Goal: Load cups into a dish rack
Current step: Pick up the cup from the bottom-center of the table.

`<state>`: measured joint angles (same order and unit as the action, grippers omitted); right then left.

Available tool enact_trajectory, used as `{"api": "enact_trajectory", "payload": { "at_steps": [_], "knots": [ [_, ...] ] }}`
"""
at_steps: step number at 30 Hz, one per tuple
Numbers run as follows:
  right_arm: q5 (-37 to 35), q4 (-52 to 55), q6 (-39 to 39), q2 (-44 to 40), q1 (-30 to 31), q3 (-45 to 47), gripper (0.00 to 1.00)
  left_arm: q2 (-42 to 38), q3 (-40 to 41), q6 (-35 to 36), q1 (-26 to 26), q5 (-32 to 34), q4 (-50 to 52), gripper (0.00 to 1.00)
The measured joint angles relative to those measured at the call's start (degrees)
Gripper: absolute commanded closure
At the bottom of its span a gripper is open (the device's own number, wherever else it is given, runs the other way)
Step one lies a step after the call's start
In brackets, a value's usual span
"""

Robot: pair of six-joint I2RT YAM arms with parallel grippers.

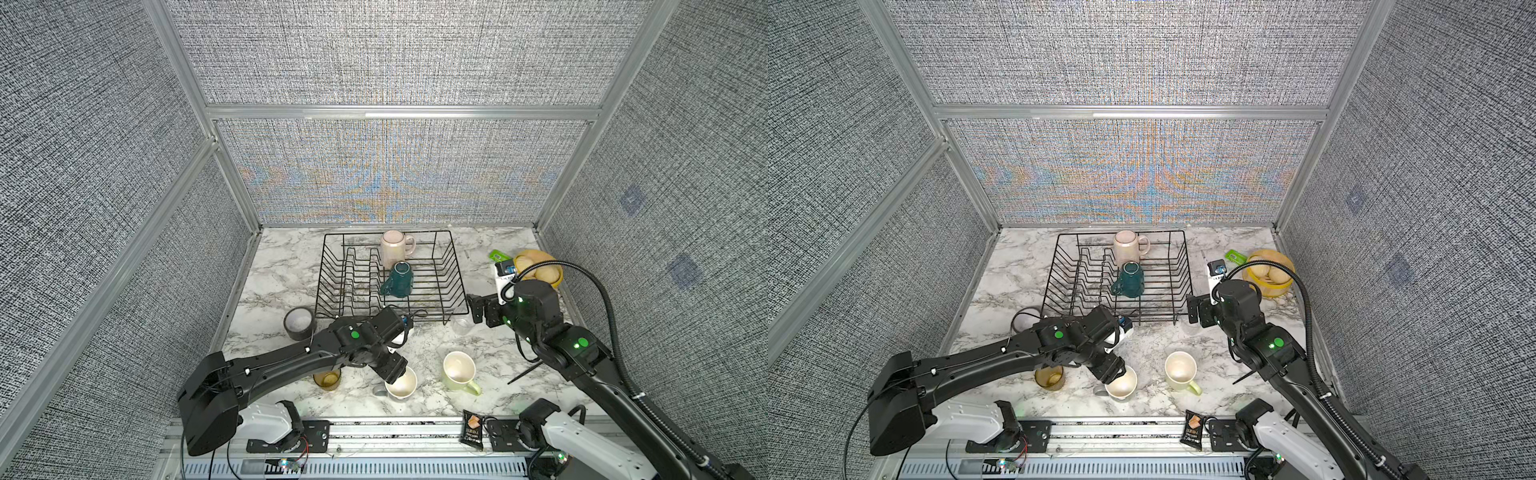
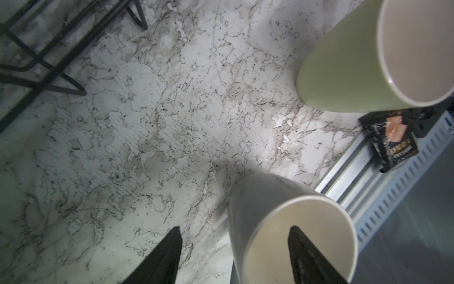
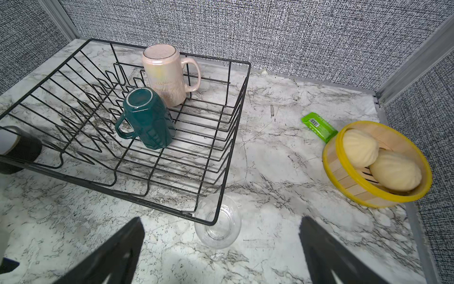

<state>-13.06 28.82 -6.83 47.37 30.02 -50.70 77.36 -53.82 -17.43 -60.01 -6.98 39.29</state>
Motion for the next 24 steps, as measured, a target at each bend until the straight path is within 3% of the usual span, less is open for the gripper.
{"api": "enact_trajectory", "payload": {
  "at_steps": [3, 6, 8, 10, 11, 17, 24],
  "knots": [
    [0.1, 0.0, 0.2, 0.4, 0.0, 0.1, 0.01, 2.0, 0.2, -0.4, 0.0, 0.1, -0.4, 0.35],
    [0.4, -0.1, 0.2, 1.3, 0.0, 0.1, 0.01, 4.6, 0.9, -0.9, 0.0, -1.6, -1.1, 0.52],
    [0.5, -0.4, 0.1, 1.6, 0.0, 0.2, 0.01, 5.9, 0.9, -1.0, 0.0, -2.4, -1.7, 0.69],
    [0.5, -0.8, 0.1, 2.0, 0.0, 0.2, 0.01, 6.1, 0.9, -1.4, 0.0, -3.4, -2.2, 0.96],
    [0.6, -0.9, 0.1, 2.2, 0.0, 0.2, 0.01, 5.8, 1.0, -1.0, 0.0, -2.8, -2.4, 1.00],
    [1.9, -3.2, -1.6, 1.7, 0.0, 2.1, 0.01, 0.8, 0.5, -2.2, 1.7, -4.5, -3.5, 1.00],
    [8.7, -4.8, -5.4, 0.8, -0.1, 2.7, 0.01, -5.2, -0.9, -4.3, 9.9, -11.3, -6.8, 1.00]
  ]
}}
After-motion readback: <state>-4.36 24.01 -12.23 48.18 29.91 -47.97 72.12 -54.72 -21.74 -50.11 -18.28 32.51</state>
